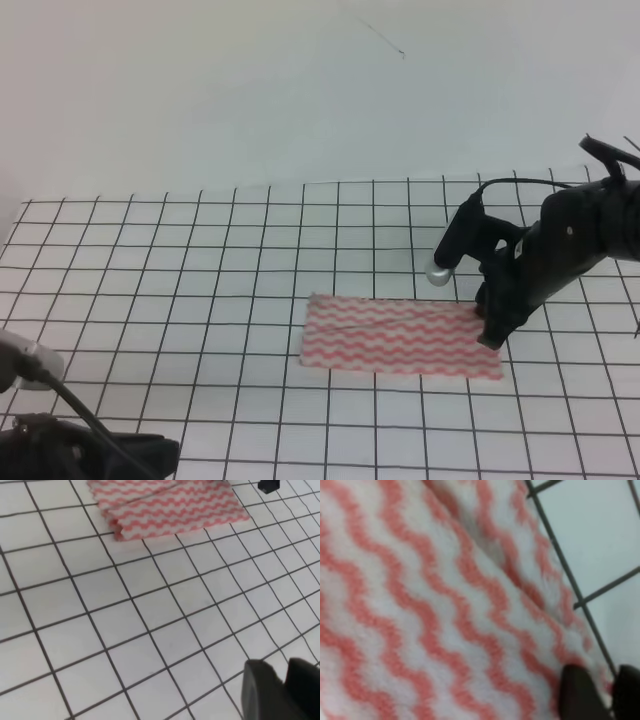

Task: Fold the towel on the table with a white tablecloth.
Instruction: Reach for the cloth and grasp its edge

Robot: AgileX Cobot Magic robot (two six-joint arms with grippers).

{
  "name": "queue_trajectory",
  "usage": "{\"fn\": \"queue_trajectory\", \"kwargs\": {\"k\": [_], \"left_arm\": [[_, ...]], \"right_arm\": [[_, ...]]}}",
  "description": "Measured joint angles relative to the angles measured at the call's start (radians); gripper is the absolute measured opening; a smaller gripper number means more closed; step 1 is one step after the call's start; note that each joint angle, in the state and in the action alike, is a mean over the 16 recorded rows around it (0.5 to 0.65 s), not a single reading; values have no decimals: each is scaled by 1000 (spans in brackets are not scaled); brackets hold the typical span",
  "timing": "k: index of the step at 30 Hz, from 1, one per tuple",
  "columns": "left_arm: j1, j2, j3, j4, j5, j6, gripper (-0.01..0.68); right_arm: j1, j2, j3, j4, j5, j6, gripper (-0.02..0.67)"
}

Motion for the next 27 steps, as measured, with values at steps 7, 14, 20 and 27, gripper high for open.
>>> {"fn": "queue_trajectory", "kwargs": {"k": [7,14,20,27], "left_arm": [[0,14,-5,11,-31,-73,93],[0,95,-44,55,-100,-145,92],[0,216,-92,84,-135,-159,92],[0,341,-133,75,-133,-98,93]], "right_arm": [[10,-55,-7,130,21,-41,306],[55,-73,-59,348,92,-172,349],[104,-19,-158,464,145,-276,330],[134,96,-311,438,195,-297,307]]}}
